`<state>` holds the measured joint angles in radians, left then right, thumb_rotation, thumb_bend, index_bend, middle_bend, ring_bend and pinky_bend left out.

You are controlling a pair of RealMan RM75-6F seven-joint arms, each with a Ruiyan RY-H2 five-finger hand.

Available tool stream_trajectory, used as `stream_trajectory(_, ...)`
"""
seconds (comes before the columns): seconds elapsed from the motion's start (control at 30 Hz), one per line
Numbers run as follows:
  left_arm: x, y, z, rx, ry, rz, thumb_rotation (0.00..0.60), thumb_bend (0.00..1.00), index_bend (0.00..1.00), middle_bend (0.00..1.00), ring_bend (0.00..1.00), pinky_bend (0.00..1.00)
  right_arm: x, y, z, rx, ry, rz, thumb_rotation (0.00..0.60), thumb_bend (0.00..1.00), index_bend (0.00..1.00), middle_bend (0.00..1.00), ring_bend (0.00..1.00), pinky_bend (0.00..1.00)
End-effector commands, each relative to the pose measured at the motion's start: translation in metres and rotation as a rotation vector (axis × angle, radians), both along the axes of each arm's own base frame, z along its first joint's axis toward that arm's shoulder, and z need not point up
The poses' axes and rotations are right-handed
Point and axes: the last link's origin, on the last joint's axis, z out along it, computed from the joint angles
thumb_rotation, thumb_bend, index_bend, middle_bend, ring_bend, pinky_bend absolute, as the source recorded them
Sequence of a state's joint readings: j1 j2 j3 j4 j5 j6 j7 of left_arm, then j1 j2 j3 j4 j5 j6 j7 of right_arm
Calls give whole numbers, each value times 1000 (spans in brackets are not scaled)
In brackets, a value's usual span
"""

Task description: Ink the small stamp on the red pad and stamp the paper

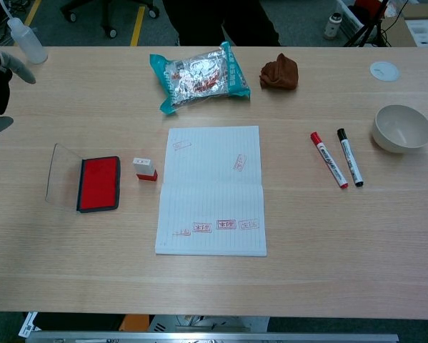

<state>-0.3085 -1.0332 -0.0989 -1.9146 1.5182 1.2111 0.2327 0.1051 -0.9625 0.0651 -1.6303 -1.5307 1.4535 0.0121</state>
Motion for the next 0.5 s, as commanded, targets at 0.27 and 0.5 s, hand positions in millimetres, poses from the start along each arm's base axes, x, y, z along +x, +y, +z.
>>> stream_trajectory(0.27,38,29,-47,-119,57,-53,600,271,293,912,964,1000,0,-5,-3,12,6,-3,600,200,238,359,288,303)
stream_trajectory(0.5,45,38,-68,-166,115,-39,600,271,390,1000,1000,1000,-1,-7,-3,19,10,-6,600,200,238,359,288,303)
